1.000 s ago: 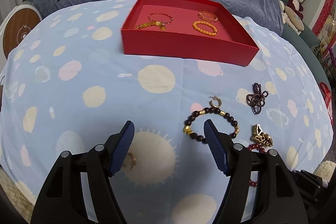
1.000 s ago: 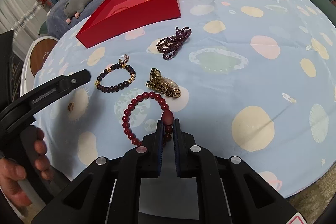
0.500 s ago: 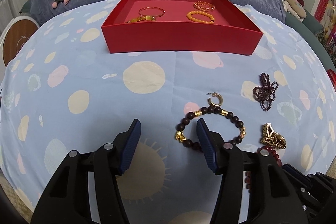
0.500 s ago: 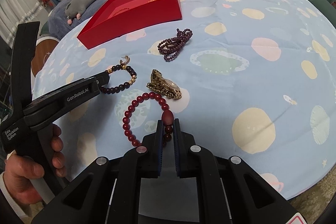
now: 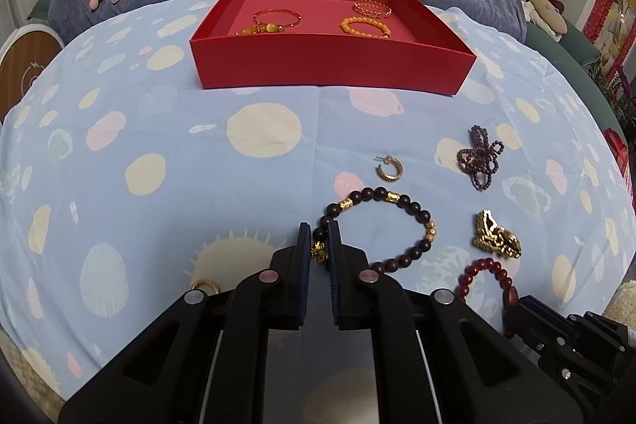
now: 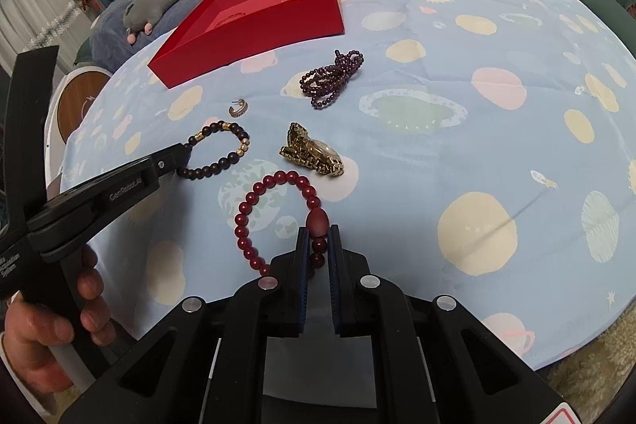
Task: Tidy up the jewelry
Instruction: 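Grasp the black-and-gold bead bracelet with the left tool while the right holds the red bracelet, then carry the black-and-gold and dark red bracelets with both tools over the red box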
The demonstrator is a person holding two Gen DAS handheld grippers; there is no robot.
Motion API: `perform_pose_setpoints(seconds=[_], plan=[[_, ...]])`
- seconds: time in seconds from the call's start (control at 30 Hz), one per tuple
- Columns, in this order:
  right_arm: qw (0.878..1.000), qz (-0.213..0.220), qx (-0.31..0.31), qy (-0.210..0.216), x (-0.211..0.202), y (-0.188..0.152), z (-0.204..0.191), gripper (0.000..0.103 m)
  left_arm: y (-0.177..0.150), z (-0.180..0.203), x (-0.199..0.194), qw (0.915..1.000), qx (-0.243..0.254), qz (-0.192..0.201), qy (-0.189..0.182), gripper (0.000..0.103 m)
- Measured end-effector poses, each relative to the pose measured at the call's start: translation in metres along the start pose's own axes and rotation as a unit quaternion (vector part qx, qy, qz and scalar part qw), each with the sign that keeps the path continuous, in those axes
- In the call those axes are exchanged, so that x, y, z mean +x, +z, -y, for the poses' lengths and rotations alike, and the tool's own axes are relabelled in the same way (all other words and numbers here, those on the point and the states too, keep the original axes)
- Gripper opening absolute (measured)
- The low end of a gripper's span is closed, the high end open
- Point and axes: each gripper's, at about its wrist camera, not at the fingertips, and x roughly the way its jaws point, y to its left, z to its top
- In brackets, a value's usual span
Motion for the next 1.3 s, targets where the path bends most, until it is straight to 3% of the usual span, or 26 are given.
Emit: perform_pose_setpoints(seconds=[0.53,1.1,1.3], plan=[[1.0,0.002,-0.009,0.024,-0.021,-0.018,-0.017,0.008,-0.041,-0.026,-0.039,0.9993,-0.033,-0.008,-0.012,0.008],[0.999,0.014,-0.021,0.024,-0.032,-0.022,-0.025,0.006,-0.051,-0.03,-0.06,0.9996,-0.028,0.006,-0.007,0.008],[1.0,0.017,-0.022,0.015,-0.026,-0.019,-0.025,0.021,-0.053,-0.033,-0.062,0.9995,-0.031,0.006,-0.006,0.008]])
